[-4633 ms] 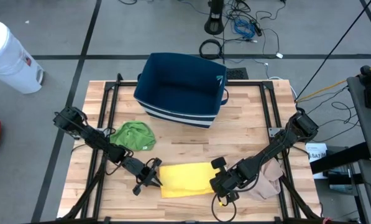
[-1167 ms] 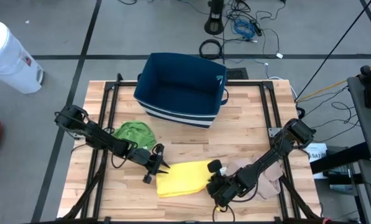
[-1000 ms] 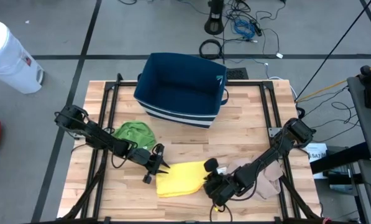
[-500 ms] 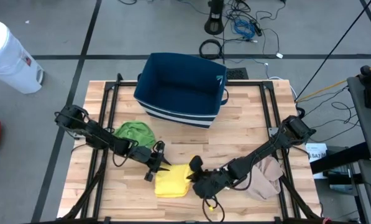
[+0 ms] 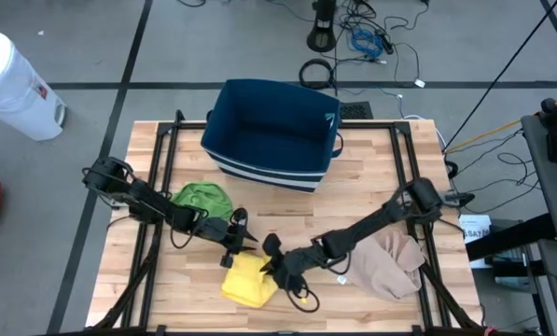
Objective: Fold towel
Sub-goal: Fold the yellow towel
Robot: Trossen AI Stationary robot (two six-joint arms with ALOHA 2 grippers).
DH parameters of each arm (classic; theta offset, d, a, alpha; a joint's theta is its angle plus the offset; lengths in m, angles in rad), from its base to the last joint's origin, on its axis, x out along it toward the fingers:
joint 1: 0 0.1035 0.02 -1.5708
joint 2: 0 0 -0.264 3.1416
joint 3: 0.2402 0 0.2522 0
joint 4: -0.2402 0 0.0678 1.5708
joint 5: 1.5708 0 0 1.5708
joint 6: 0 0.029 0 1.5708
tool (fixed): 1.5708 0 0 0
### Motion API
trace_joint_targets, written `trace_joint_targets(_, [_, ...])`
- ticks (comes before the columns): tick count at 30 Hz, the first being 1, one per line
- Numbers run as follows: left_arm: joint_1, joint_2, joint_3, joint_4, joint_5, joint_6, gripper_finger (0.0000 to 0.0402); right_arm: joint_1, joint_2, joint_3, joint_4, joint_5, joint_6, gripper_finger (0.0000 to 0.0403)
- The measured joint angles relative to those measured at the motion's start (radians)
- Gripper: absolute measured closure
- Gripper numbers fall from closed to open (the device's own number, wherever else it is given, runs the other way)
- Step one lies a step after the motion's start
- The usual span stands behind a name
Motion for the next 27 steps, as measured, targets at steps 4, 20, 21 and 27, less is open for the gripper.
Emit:
trace_joint_targets(4, [0.015,0.0,0.0,-0.003,-0.001,0.0,0.0282,-0.003,0.045,0.0,0.129,-0.07,-0.064,0.0382])
trace_joint_targets(20, [0.041,0.0,0.0,-0.025,-0.001,0.0,0.0282,-0.028,0.211,0.222,0.082,-0.125,-0.192,0.0381])
trace_joint_targets(21, [0.041,0.0,0.0,-0.025,-0.001,0.0,0.0282,-0.03,0.217,0.231,0.082,-0.125,-0.196,0.0381])
trace_joint_targets(27, [0.041,0.0,0.0,-0.028,-0.001,0.023,0.0282,-0.036,0.222,0.267,0.086,-0.126,-0.22,0.0381])
